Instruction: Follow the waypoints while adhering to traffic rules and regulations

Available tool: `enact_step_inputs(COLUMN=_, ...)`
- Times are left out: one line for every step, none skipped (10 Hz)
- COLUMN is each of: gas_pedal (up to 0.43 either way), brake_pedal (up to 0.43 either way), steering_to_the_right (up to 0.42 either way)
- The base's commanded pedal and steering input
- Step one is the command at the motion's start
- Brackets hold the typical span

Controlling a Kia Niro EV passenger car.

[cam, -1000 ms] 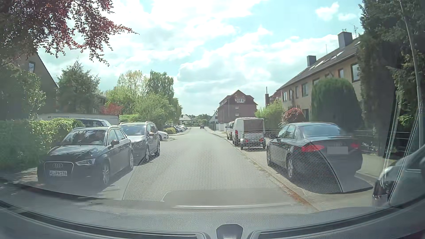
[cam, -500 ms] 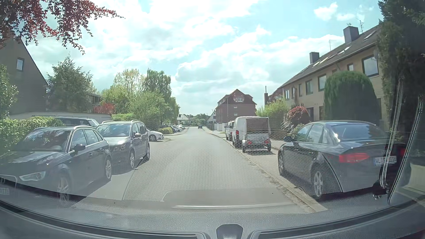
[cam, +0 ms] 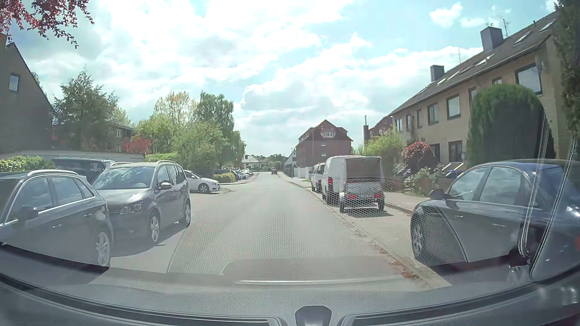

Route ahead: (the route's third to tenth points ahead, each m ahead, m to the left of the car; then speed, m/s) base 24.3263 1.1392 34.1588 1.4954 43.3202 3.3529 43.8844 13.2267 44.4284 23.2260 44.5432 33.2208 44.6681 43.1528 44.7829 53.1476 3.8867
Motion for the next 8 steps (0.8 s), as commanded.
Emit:
enact_step_inputs(gas_pedal=0.000, brake_pedal=0.000, steering_to_the_right=-0.018)
enact_step_inputs(gas_pedal=0.000, brake_pedal=0.000, steering_to_the_right=-0.017)
enact_step_inputs(gas_pedal=0.000, brake_pedal=0.000, steering_to_the_right=-0.017)
enact_step_inputs(gas_pedal=0.000, brake_pedal=0.000, steering_to_the_right=-0.017)
enact_step_inputs(gas_pedal=0.000, brake_pedal=0.000, steering_to_the_right=-0.015)
enact_step_inputs(gas_pedal=0.000, brake_pedal=0.000, steering_to_the_right=-0.014)
enact_step_inputs(gas_pedal=0.000, brake_pedal=0.000, steering_to_the_right=-0.014)
enact_step_inputs(gas_pedal=0.000, brake_pedal=0.000, steering_to_the_right=-0.014)
